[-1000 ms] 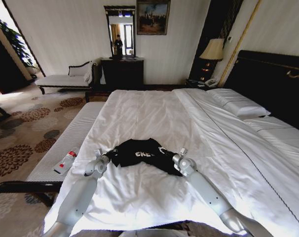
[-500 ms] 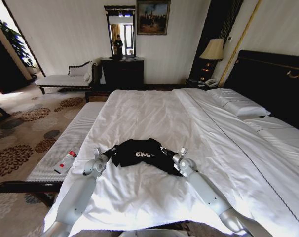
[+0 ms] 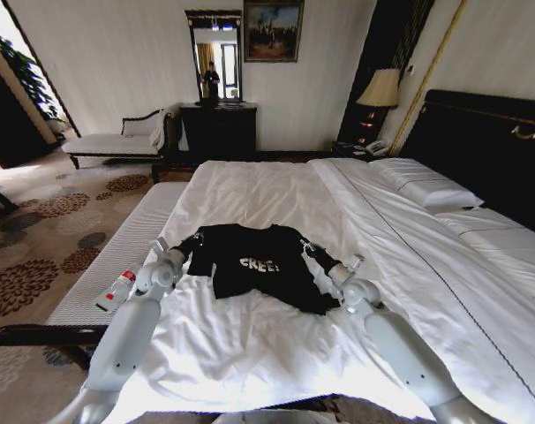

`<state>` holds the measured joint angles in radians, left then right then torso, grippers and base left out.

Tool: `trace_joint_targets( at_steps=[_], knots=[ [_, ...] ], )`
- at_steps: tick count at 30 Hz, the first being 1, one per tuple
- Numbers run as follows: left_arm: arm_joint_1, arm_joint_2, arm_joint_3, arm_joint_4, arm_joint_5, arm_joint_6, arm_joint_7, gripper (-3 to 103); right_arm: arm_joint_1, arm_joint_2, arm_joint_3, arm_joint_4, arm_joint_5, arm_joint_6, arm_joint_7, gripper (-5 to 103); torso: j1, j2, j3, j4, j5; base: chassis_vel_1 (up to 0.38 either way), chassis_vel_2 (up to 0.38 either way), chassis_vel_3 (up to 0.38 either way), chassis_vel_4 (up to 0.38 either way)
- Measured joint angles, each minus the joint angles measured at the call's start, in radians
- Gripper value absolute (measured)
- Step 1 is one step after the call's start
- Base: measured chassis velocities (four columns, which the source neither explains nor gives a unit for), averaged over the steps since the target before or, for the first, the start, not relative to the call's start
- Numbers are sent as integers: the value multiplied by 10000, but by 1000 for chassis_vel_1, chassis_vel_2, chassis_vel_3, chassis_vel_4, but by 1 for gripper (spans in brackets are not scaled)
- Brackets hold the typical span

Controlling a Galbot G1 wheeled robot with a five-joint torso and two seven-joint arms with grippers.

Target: Fold the clothes on the bed.

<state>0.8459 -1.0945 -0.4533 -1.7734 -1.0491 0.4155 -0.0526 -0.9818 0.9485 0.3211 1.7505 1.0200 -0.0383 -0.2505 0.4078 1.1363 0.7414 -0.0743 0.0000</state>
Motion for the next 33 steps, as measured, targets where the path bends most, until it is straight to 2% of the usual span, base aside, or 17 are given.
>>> trace_joint_targets(
  at_steps=[7, 8, 11, 12, 15, 16, 17, 19, 21, 22, 24, 25, 26, 27, 30, 32, 33],
  knots=[
    [320, 911, -1200, -2276, -1434, 65, -520, 1, -688, -774, 1690, 2084, -159, 1071, -354, 3, 0, 0, 0, -1, 0, 0, 0, 0, 0],
    [320, 911, -1200, -2276, -1434, 65, -520, 1, -688, -774, 1690, 2084, -159, 1071, -354, 3, 0, 0, 0, -1, 0, 0, 0, 0, 0],
    [229, 1955, -2010, -3712, -2770, 52, -953, 1, -723, -1553, 2653, 3595, 619, 1404, -158, 3, 0, 0, 0, 3, 0, 0, 0, 0, 0],
    [229, 1955, -2010, -3712, -2770, 52, -953, 1, -723, -1553, 2653, 3595, 619, 1404, -158, 3, 0, 0, 0, 3, 0, 0, 0, 0, 0],
    [226, 2821, -3010, -4999, -3772, -5, -1117, 1, -1113, -2326, 3968, 4973, 1587, 1384, 134, 3, 0, 0, -1, 2, 0, 0, 0, 0, 0],
    [391, 3222, -3651, -5650, -4388, -13, -1219, 1, -1543, -2671, 4897, 5638, 2128, 1265, 253, 3, -1, 1, -2, 0, 0, 0, 0, 0, 0],
    [391, 3222, -3651, -5650, -4388, -13, -1219, 1, -1543, -2671, 4897, 5638, 2128, 1265, 253, 3, -1, 1, -2, 0, 0, 0, 0, 0, 0],
    [610, 3516, -4266, -6115, -4977, -15, -1329, 1, -1977, -2899, 5691, 6204, 2501, 1135, 320, 3, -2, 1, -2, -3, 2, 0, 0, 0, 0],
    [1242, 3925, -5718, -6879, -5994, -15, -1529, 1, -2933, -3118, 7348, 7253, 2958, 778, 424, 3, -2, 1, -2, -1, -2, 0, 0, 0, 0],
    [1242, 3925, -5718, -6879, -5994, -15, -1529, 1, -2933, -3118, 7348, 7253, 2958, 778, 424, 3, -2, 1, -2, -1, -2, 0, 0, 0, 0],
    [2010, 4042, -7109, -7338, -6787, -9, -1696, 1, -3979, -3017, 8754, 7628, 3196, 395, 532, 3, -3, 2, -3, 3, -4, 0, 0, 0, 0],
    [2185, 4037, -7343, -7366, -6890, -4, -1719, 1, -4118, -2972, 8925, 7644, 3217, 346, 552, 3, -3, 2, -3, 3, -2, 0, 0, 0, 0],
    [3014, 3892, -8207, -7433, -7169, 21, -1731, 1, -4859, -2635, 9685, 7679, 3303, 66, 668, 3, -3, 2, -3, 1, 0, 0, 0, 0, 0],
    [3014, 3892, -8207, -7433, -7169, 21, -1731, 1, -4859, -2635, 9685, 7679, 3303, 66, 668, 3, -3, 2, -3, 1, 0, 0, 0, 0, 0],
    [4820, 3323, -9710, -7436, -7617, 53, -1708, 1, -5864, -2080, 10457, 7670, 3371, -202, 719, 3, -2, 0, 0, -15, 2, 0, 0, 0, 0],
    [6442, 2798, -11483, -7419, -8427, 89, -1739, 1, -6304, -2017, 11094, 7662, 3389, -315, 631, 3, 0, 0, 0, 10, -3, 0, 0, 0, 0],
    [6442, 2798, -11483, -7419, -8427, 89, -1739, 1, -6304, -2017, 11094, 7662, 3389, -315, 631, 3, 0, 0, 0, 10, -3, 0, 0, 0, 0]
  ],
)
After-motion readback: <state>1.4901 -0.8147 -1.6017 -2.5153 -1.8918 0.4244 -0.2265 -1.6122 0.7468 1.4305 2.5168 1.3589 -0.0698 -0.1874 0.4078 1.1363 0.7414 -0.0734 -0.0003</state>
